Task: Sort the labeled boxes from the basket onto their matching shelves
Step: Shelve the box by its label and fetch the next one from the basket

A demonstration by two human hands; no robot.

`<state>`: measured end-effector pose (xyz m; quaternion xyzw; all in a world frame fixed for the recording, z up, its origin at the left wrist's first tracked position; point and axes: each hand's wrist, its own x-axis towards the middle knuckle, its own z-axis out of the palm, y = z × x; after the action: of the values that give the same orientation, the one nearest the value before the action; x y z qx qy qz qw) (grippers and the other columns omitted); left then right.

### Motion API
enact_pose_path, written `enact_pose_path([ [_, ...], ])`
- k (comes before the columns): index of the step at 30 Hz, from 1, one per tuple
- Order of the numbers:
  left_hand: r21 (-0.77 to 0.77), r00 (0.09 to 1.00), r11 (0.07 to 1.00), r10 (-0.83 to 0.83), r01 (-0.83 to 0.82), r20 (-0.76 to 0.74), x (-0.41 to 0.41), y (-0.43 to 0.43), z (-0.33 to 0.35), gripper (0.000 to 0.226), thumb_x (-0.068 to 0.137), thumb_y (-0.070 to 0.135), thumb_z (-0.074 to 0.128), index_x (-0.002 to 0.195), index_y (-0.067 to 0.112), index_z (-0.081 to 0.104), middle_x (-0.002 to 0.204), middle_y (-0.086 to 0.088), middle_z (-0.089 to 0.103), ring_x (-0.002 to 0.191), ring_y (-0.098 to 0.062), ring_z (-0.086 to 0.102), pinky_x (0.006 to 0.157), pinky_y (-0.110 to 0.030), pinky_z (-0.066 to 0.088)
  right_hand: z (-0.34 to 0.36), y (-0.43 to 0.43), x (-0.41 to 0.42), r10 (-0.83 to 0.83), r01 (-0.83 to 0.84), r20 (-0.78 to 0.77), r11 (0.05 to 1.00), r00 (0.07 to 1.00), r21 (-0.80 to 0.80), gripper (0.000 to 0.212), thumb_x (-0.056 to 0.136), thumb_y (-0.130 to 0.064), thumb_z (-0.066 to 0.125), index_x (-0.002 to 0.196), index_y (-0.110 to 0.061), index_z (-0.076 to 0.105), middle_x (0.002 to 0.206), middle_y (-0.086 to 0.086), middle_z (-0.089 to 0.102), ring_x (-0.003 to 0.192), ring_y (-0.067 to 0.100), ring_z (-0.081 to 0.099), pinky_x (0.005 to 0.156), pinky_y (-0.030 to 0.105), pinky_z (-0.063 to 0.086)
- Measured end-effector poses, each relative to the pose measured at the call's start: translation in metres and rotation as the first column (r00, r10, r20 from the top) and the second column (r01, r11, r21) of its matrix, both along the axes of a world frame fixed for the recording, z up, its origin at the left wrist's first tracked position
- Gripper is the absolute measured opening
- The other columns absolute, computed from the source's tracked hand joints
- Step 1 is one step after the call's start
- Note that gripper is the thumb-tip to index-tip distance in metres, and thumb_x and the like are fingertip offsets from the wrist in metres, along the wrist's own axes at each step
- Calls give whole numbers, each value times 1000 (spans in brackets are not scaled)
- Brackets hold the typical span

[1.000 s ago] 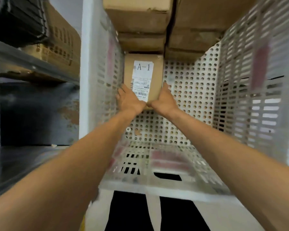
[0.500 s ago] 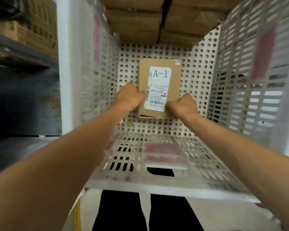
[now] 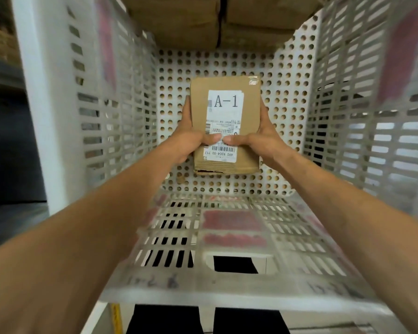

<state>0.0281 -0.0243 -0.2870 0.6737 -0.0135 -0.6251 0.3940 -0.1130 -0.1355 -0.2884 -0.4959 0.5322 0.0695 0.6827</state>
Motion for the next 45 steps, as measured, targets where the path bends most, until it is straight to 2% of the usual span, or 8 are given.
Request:
enact_pose_path([
  [8, -34, 997, 998, -54, 56, 45, -15, 6, 25, 124, 63, -19, 75, 151, 35, 8, 122, 7, 58, 109, -10, 58, 85, -34, 57, 14, 5, -18, -106, 102, 51, 992, 993, 79, 109, 54, 9, 85, 141, -32, 35, 109, -10, 68, 96, 4, 65, 65, 21, 56],
  [12, -75, 998, 996, -51, 54, 38, -16, 2, 53, 127, 64, -21, 73, 152, 39, 4, 138, -1, 52, 120, -18, 54, 93, -44, 53, 40, 6, -25, -153, 152, 72, 988, 986, 22, 111, 52, 6, 87, 142, -33, 34, 113, -8, 68, 102, 9, 65, 71, 26, 57],
  [15, -120, 993, 987, -100, 108, 70, -10, -7, 81, 131, 66, -16, 75, 149, 46, -7, 139, 7, 49, 110, -10, 57, 82, -32, 57, 71, 1, -24, -207, 210, 108, 978, 972, -16, 115, 51, 4, 88, 144, -36, 32, 114, -9, 68, 102, 9, 65, 75, 29, 57],
  [21, -311, 940, 895, -256, 319, 227, 16, -20, 160, 132, 67, -12, 77, 151, 34, -13, 147, 5, 41, 131, -12, 44, 107, -41, 41, 155, 7, -15, -224, 269, 228, 944, 947, -190, 126, 46, -8, 89, 149, -32, 21, 124, -7, 64, 112, 12, 62, 95, 40, 52],
  [30, -401, 824, 729, -416, 554, 384, 39, -1, 335, 133, 65, -5, 82, 150, 41, -11, 146, 3, 43, 132, -15, 44, 110, -42, 38, 336, 63, -17, -222, 363, 357, 843, 907, -397, 128, 57, 4, 88, 152, -24, 7, 137, 3, 54, 125, 20, 52, 105, 51, 42],
  [36, -477, 792, 637, -419, 605, 445, 31, 11, 413, 128, 70, -13, 75, 150, 42, -8, 133, 12, 52, 106, 5, 55, 74, -16, 53, 417, 88, -24, -258, 437, 400, 771, 880, -464, 133, 63, 5, 84, 153, -30, -7, 141, 4, 49, 125, 17, 52, 104, 48, 44],
  [41, -525, 767, 566, -379, 635, 518, 15, 30, 460, 131, 67, -9, 79, 149, 45, -7, 118, 19, 58, 110, -2, 59, 88, -26, 54, 460, 112, -43, -261, 465, 420, 720, 869, -515, 136, 63, -3, 87, 151, -38, -10, 144, 1, 47, 126, 16, 51, 109, 45, 39],
  [45, -544, 759, 536, -370, 646, 536, -12, 69, 480, 133, 66, -4, 82, 147, 48, -10, 139, 7, 50, 122, -14, 54, 102, -44, 46, 479, 149, -74, -269, 480, 419, 674, 867, -561, 132, 58, -17, 92, 152, -40, 2, 144, -2, 47, 121, 12, 53, 104, 36, 43],
])
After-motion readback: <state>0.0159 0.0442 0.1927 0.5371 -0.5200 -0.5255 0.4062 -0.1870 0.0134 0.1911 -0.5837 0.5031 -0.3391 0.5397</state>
